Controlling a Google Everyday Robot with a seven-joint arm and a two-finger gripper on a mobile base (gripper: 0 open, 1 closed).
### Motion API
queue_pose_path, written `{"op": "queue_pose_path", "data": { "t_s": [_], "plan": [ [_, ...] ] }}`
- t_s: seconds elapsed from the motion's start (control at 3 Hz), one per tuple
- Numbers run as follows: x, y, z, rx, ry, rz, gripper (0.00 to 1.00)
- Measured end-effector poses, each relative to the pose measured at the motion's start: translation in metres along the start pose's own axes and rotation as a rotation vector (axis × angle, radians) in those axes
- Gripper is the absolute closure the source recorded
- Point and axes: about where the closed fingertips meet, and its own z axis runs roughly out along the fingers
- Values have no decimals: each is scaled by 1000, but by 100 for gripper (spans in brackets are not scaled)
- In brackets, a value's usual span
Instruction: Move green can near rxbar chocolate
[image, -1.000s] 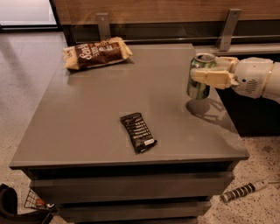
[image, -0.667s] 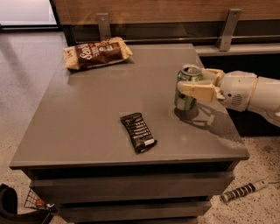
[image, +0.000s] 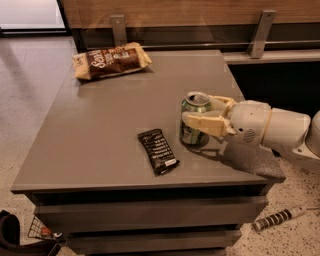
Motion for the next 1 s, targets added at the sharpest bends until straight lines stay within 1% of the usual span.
{"op": "queue_pose_path", "data": {
  "t_s": [0.33, 1.0],
  "plan": [
    [1, 3, 3, -6, 2, 1, 82],
    [-1, 6, 6, -14, 2, -2, 36]
  ]
}}
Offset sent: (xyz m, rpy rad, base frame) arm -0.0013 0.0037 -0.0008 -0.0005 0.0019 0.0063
